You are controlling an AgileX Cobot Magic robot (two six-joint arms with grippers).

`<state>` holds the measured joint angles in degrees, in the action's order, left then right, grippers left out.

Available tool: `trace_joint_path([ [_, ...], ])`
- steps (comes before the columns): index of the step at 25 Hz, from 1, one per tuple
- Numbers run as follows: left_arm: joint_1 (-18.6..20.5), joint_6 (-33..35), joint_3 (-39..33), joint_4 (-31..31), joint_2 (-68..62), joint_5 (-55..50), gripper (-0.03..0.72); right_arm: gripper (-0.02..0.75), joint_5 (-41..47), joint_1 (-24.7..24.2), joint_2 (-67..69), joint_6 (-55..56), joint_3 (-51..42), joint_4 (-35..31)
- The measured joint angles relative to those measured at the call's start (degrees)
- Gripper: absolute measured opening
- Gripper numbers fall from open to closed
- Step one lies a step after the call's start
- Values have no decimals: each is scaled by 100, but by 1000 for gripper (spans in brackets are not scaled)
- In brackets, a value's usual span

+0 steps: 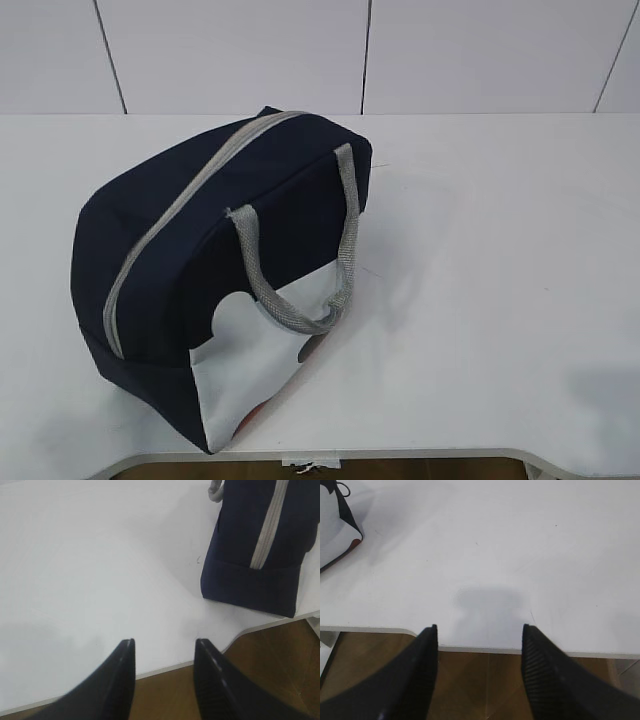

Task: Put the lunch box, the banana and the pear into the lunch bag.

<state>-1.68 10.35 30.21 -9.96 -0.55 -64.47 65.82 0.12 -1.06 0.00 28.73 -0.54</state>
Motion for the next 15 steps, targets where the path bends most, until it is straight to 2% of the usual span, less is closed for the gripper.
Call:
trace_joint_path([
  [15,36,0,0,-11,0,0,290,419,-12,0,0,0,0,-2],
])
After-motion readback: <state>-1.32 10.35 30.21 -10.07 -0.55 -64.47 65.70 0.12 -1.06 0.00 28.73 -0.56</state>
